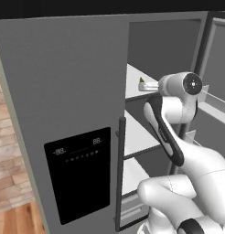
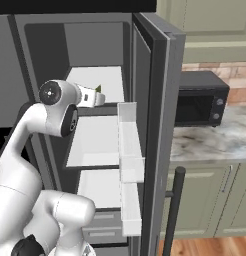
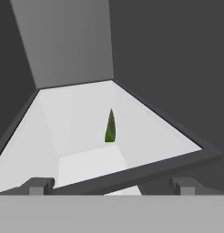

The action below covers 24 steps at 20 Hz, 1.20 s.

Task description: There is a bowl on the dining counter. Grab a lemon wedge from the fridge and place it in the bowl. Then get the liquor bottle and glass cup from the cabinet and place them next to the bowl.

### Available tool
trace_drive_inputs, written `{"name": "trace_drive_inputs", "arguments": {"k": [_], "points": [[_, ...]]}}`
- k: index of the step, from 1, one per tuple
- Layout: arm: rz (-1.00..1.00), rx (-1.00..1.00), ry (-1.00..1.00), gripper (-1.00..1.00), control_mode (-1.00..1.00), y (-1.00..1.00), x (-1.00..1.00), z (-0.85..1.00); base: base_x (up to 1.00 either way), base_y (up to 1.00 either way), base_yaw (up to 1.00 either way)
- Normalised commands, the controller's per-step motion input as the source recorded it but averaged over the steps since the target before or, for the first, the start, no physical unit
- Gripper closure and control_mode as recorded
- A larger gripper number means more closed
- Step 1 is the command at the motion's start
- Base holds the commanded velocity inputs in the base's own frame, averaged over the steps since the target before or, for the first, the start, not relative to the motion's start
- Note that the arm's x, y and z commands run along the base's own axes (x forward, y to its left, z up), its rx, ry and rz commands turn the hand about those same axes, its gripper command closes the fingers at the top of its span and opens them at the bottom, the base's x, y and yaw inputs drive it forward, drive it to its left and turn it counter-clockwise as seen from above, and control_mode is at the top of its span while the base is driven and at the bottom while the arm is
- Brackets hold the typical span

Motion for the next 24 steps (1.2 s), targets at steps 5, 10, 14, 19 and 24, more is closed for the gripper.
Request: {"name": "trace_drive_inputs", "arguments": {"k": [5, 10, 14, 19, 24], "points": [[0.00, 0.00, 0.00, -1.00, -1.00, 0.00, 0.03, 0.00, 0.00, 0.00, 0.00], [0.00, 0.00, 0.00, -1.00, -1.00, 0.00, 0.08, 0.02, 0.00, 0.00, 0.00], [-0.01, 0.00, 0.01, -1.00, -1.00, 0.00, 0.13, 0.00, 0.00, 0.00, 0.00], [-0.01, 0.00, 0.00, -1.00, -1.00, 0.00, 0.17, 0.00, 0.00, 0.00, 0.00], [-0.04, 0.00, 0.01, -1.00, -1.00, 0.01, 0.32, 0.00, 0.00, 0.00, 0.00]]}}
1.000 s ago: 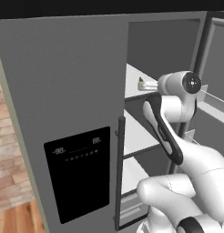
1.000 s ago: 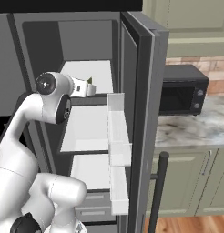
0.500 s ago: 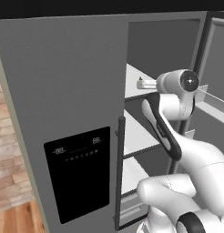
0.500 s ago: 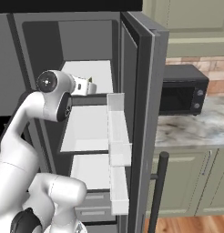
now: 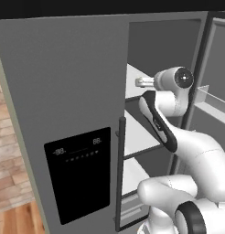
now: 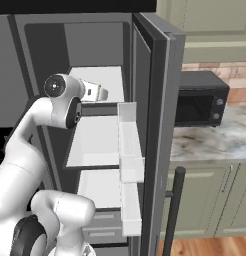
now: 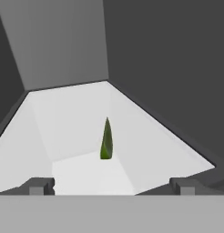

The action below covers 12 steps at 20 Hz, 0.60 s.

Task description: There is a bowl on the dining counter. Grab a lemon wedge from the fridge and place it in the bowl. Then get the liquor bottle and glass cup from the cabinet and place them next to the bowl.

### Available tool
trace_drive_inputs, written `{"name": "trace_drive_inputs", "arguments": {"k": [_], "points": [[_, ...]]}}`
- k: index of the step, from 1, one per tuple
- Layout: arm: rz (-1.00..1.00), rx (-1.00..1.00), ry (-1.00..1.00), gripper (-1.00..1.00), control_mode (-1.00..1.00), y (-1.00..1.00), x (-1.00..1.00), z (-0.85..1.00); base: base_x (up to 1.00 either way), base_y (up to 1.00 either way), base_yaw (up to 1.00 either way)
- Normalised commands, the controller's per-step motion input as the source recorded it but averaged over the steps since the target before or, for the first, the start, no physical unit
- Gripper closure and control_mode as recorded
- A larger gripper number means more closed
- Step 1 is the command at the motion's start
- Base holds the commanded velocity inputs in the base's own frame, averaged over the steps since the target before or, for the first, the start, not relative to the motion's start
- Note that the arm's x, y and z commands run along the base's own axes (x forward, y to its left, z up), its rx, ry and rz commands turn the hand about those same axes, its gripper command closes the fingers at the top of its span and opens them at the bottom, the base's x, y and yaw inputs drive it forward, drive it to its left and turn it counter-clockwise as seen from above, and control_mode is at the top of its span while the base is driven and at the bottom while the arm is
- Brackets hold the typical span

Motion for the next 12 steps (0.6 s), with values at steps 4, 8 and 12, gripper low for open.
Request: {"name": "trace_drive_inputs", "arguments": {"k": [4, 8, 12], "points": [[-0.03, 0.00, 0.02, -1.00, -1.00, 0.00, 0.33, 0.00, 0.00, 0.00, 0.00], [-0.01, 0.00, 0.00, -1.00, -1.00, 0.01, 0.25, -0.02, 0.00, 0.00, 0.00], [0.00, 0.00, 0.00, -1.00, -1.00, 0.03, 0.14, -0.02, 0.00, 0.00, 0.00]]}}
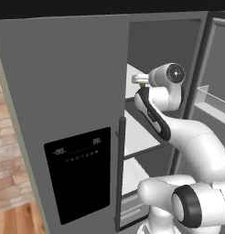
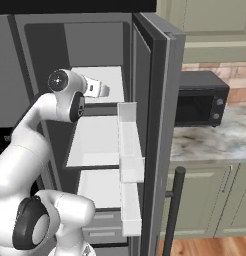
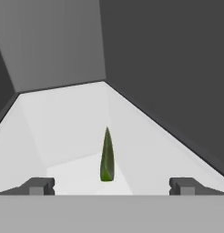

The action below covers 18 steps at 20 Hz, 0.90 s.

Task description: There is a bowl on the dining counter. Grab a lemon wedge from the fridge and place it in the bowl. Then get the liquor bottle and glass cup from the cabinet and place them next to the bowl.

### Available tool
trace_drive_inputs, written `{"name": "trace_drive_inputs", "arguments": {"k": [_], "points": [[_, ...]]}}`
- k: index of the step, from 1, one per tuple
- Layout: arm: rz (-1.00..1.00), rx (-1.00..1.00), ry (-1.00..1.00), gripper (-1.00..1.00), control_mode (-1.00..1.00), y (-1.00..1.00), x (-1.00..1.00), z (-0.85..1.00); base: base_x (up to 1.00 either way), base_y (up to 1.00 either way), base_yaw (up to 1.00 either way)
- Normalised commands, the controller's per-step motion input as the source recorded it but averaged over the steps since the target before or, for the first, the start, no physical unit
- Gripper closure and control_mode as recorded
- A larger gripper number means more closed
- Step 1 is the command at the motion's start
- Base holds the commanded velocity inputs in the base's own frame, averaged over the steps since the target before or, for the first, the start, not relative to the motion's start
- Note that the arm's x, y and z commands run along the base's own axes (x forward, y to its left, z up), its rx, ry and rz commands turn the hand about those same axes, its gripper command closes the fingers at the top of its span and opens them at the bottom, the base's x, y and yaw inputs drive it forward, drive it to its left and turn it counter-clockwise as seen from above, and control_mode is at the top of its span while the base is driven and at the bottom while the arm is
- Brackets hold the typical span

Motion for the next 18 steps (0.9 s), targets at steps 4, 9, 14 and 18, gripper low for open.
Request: {"name": "trace_drive_inputs", "arguments": {"k": [4, 9, 14, 18], "points": [[0.00, 0.00, 0.00, -1.00, -1.00, 0.05, 0.10, -0.08, 0.00, 0.00, 0.00], [0.00, 0.00, 0.00, -1.00, -1.00, 0.03, 0.12, -0.12, 0.00, 0.00, 0.00], [0.00, 0.00, 0.00, -1.00, -1.00, 0.02, 0.15, -0.10, 0.00, 0.00, 0.00], [0.00, 0.00, 0.00, -1.00, -1.00, 0.03, 0.13, -0.13, 0.00, 0.00, 0.00]]}}
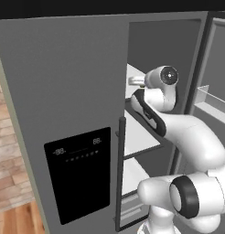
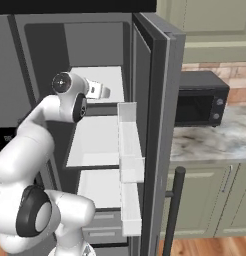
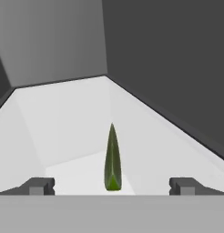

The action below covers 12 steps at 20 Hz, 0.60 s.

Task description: There is a bowl on the dining counter. Grab a lemon wedge from the fridge and place it in the bowl. Then get the liquor bottle and glass cup from the cabinet and place them next to the bowl.

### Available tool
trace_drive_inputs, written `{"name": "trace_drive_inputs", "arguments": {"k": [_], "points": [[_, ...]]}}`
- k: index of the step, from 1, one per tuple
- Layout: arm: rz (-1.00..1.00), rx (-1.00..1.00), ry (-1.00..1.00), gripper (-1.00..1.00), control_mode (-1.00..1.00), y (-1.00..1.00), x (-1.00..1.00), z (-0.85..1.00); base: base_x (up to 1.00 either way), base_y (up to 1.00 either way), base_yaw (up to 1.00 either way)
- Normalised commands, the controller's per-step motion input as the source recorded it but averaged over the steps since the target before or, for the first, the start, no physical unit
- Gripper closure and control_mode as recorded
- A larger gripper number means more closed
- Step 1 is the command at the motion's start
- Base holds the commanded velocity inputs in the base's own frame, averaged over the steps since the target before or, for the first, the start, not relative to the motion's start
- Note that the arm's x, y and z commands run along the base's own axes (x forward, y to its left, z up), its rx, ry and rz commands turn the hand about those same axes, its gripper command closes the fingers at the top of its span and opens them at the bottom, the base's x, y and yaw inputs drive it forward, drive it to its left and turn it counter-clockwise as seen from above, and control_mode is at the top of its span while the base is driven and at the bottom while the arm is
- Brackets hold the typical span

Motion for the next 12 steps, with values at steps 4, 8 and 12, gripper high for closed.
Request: {"name": "trace_drive_inputs", "arguments": {"k": [4, 8, 12], "points": [[0.00, 0.00, 0.00, -1.00, -1.00, 0.02, 0.12, -0.14, 0.00, 0.00, 0.00], [0.00, 0.00, 0.00, -1.00, -1.00, 0.00, 0.11, -0.08, 0.00, 0.00, 0.00], [0.00, 0.00, 0.00, -1.00, -1.00, 0.00, 0.12, -0.06, 0.00, 0.00, 0.00]]}}
